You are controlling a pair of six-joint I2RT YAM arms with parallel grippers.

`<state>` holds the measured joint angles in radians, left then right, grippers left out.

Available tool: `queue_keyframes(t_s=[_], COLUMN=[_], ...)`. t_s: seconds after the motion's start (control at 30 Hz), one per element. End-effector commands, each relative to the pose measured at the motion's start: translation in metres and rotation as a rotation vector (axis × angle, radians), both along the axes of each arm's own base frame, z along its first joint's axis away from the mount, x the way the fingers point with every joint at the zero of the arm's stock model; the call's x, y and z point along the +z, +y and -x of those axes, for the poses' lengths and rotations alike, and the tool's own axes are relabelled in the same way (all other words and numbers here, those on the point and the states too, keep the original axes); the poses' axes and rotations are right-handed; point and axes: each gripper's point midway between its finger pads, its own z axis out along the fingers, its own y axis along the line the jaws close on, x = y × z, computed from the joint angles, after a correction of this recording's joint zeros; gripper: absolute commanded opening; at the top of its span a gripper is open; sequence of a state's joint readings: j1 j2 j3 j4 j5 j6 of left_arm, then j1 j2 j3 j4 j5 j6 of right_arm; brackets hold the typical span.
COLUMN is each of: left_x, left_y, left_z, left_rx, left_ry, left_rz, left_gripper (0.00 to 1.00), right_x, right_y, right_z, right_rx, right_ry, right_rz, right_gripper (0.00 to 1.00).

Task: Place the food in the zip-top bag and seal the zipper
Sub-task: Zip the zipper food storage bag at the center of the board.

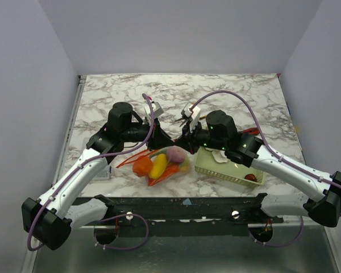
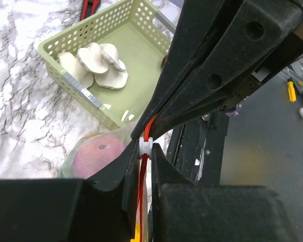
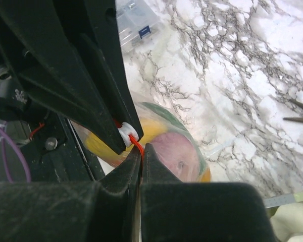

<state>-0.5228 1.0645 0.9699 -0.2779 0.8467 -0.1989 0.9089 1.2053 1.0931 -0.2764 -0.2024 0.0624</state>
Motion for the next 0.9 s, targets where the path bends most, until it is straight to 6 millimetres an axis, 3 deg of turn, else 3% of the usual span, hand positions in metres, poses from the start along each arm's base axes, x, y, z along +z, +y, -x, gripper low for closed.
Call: queue_keyframes(t_s=[0.0,0.13,0.37,0.53,0.87], left_x=[-0.001,-0.010,-0.027,-0.038,-0.049], left_y=[0.004,0.014,0.036,0.052,0.101], left_z=[-0.007,-0.009,0.000,0.009,0.032], left_rx=[0.072,0.155,0.248,0.306,0.494], left_ry=[0.015,0.062,0.086,0.126,0.148], left_rz=[-0.008,-0.056,-0.129,-0.193,-0.314], left_gripper=[0.00,0.00,0.00,0.00,0.00], right_x=[-0.007,-0.019,-0.020,-0.021,-0.018], right_y=[0.000,-0.010,-0.019,-0.015,0.008], right_z=[-0.021,-0.038,-0.064,-0.085,-0.134], right_rx=[-0.177,-0.314,-0.489,-0.545,-0.589], right_ry=[0.074,0.084,0.063,0.057,0.052], right_rz=[-0.045,-0.046,-0.094,-0.106,-0.134], right_gripper=[0.00,0.00,0.00,0.00,0.00])
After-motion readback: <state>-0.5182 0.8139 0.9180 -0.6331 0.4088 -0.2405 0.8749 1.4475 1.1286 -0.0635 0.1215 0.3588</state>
